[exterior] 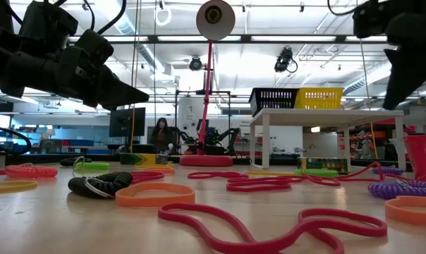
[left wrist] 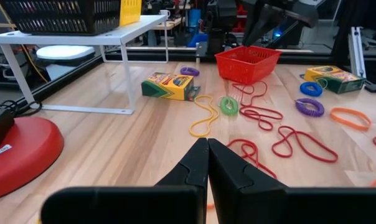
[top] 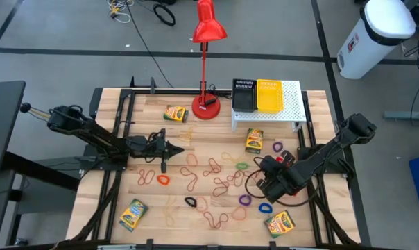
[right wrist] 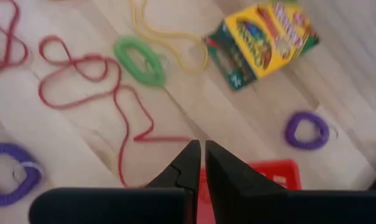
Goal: Pick & Place Office Desk Supplies
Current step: Put the red bin onto the shelf
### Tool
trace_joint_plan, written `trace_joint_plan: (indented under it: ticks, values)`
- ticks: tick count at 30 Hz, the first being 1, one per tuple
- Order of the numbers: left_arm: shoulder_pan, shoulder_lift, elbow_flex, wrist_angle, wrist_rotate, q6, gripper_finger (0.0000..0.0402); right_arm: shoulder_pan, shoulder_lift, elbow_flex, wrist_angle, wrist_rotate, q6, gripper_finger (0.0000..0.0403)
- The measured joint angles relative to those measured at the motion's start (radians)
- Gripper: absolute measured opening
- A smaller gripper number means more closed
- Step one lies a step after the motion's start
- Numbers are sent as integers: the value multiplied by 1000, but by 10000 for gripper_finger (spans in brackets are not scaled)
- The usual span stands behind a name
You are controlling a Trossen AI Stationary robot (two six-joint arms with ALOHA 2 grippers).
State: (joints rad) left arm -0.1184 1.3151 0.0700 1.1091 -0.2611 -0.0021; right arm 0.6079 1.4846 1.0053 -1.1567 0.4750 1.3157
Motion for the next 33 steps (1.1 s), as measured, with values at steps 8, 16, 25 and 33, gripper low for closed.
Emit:
trace_joint_plan:
  ticks: [8, 16, 25, 33]
  values:
    - [0, 0, 0, 1, 6, -6, 11, -34, -1, 20, -20, -117, 57, 114]
    - [0, 0, 0, 1, 7, -8, 11, -47, 6, 5, -7, -137, 145, 171]
    - [0, 0, 0, 1, 7, -7, 11, -45, 6, -46, 80, -240, 64, 173]
    - [0, 0, 0, 1, 7, -6, 11, -45, 39, -76, 142, -277, 17, 172]
